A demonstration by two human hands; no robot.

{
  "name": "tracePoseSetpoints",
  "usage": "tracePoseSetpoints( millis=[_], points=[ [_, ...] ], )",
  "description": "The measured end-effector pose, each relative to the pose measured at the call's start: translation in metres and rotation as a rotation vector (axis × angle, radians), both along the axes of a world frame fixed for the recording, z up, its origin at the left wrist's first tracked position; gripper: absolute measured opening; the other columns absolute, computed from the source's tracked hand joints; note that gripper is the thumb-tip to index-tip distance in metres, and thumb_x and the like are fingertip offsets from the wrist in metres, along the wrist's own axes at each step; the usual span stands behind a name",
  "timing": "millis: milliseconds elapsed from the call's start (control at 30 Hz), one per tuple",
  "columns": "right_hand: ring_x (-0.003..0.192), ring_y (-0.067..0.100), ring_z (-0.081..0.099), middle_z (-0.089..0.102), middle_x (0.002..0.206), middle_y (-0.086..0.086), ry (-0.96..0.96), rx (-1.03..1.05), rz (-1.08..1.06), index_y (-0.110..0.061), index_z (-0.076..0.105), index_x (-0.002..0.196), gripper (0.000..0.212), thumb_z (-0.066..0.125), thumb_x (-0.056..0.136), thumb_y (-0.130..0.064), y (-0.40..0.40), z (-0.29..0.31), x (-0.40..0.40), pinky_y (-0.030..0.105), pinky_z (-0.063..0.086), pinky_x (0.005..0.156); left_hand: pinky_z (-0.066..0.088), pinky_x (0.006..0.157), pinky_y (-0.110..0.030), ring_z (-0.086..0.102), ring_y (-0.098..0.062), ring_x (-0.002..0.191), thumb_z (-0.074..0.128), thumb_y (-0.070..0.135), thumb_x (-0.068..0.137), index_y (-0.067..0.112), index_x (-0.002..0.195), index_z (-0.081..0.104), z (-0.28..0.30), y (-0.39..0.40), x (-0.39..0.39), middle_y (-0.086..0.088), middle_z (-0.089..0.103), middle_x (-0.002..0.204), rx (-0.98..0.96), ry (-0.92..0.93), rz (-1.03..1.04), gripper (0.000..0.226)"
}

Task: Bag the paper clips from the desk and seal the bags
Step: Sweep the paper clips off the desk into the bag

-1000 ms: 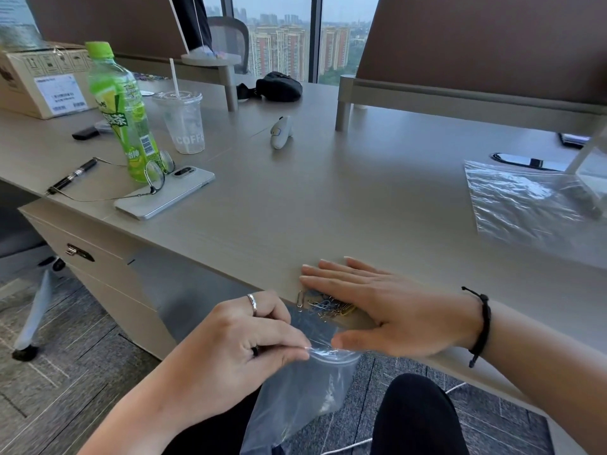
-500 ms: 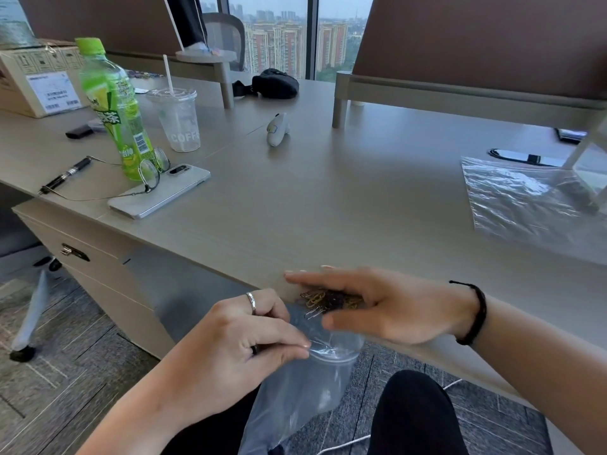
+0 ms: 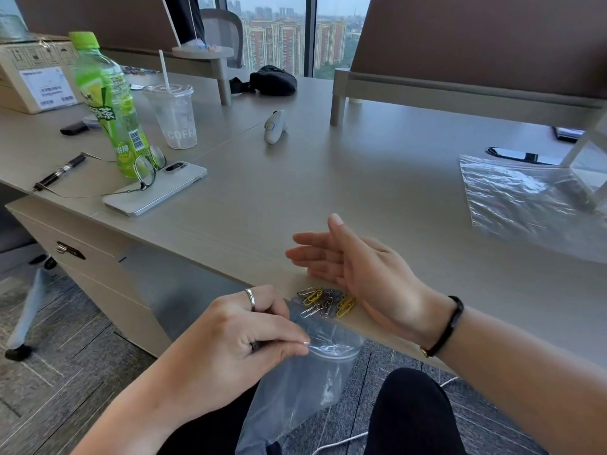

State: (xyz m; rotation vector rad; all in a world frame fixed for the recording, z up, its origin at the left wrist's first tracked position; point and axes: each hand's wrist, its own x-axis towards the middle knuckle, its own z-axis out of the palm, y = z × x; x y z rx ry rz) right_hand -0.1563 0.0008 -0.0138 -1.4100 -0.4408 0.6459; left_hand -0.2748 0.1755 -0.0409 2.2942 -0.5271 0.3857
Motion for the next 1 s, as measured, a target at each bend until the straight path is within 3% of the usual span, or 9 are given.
tracePoseSetpoints(
  millis=[133, 333, 533, 733, 900, 1000],
  points=[
    [0.108, 0.022, 0.069, 0.074, 0.111, 0.013, 0.024, 0.014, -0.02, -0.004, 0.065, 0.119, 0.058, 0.036, 0.098, -0.049, 0.014, 0.001, -0.009, 0.041, 0.048, 0.104, 0.05, 0.057, -0.032, 0.064, -0.014, 0.069, 0.074, 0.033, 0.088, 0.03, 0.093, 0.081, 0.002, -0.001, -0.001, 0.009, 0.061, 0.082, -0.001, -0.005, -0.003, 0.009],
    [0.109, 0.029, 0.068, 0.072, 0.112, 0.02, 0.075, 0.023, -0.008, -0.001, 0.065, 0.118, 0.062, 0.034, 0.099, -0.05, 0.022, 0.003, -0.016, 0.044, 0.048, 0.103, 0.05, 0.059, -0.03, 0.063, -0.01, 0.071, 0.074, 0.031, 0.088, 0.027, 0.091, 0.081, 0.006, -0.002, -0.002, 0.009, 0.062, 0.082, 0.007, -0.026, -0.007, 0.009],
    [0.109, 0.029, 0.068, 0.073, 0.112, 0.017, 0.159, 0.042, 0.042, -0.006, 0.067, 0.117, 0.076, 0.043, 0.078, -0.066, 0.019, -0.002, -0.021, 0.04, 0.049, 0.102, 0.05, 0.059, -0.027, 0.062, -0.008, 0.07, 0.074, 0.031, 0.087, 0.028, 0.09, 0.081, 0.007, -0.001, -0.003, 0.01, 0.06, 0.081, 0.008, -0.019, -0.004, 0.008],
    [0.113, 0.033, 0.066, 0.072, 0.115, 0.017, 0.182, 0.029, 0.086, -0.011, 0.066, 0.12, 0.083, 0.046, 0.073, -0.075, 0.015, -0.006, -0.026, 0.04, 0.051, 0.1, 0.052, 0.061, -0.031, 0.066, -0.011, 0.074, 0.072, 0.033, 0.087, 0.028, 0.09, 0.082, 0.007, -0.001, -0.004, 0.008, 0.063, 0.083, -0.005, 0.006, -0.005, 0.011],
    [0.108, 0.03, 0.069, 0.072, 0.113, 0.018, 0.122, 0.034, 0.056, -0.011, 0.065, 0.122, 0.071, 0.045, 0.078, -0.064, 0.003, 0.005, -0.023, 0.042, 0.05, 0.101, 0.049, 0.059, -0.029, 0.063, -0.011, 0.07, 0.073, 0.033, 0.088, 0.029, 0.091, 0.081, 0.009, 0.001, -0.007, 0.009, 0.06, 0.082, 0.016, 0.004, -0.007, 0.009],
    [0.103, 0.03, 0.07, 0.074, 0.107, 0.017, -0.018, -0.016, 0.041, -0.013, 0.065, 0.119, 0.057, 0.053, 0.081, -0.054, -0.007, 0.01, -0.017, 0.044, 0.052, 0.098, 0.049, 0.059, -0.026, 0.063, -0.009, 0.068, 0.074, 0.033, 0.087, 0.03, 0.09, 0.081, 0.011, 0.003, -0.011, 0.013, 0.06, 0.083, 0.025, 0.009, 0.001, 0.008]
  ],
)
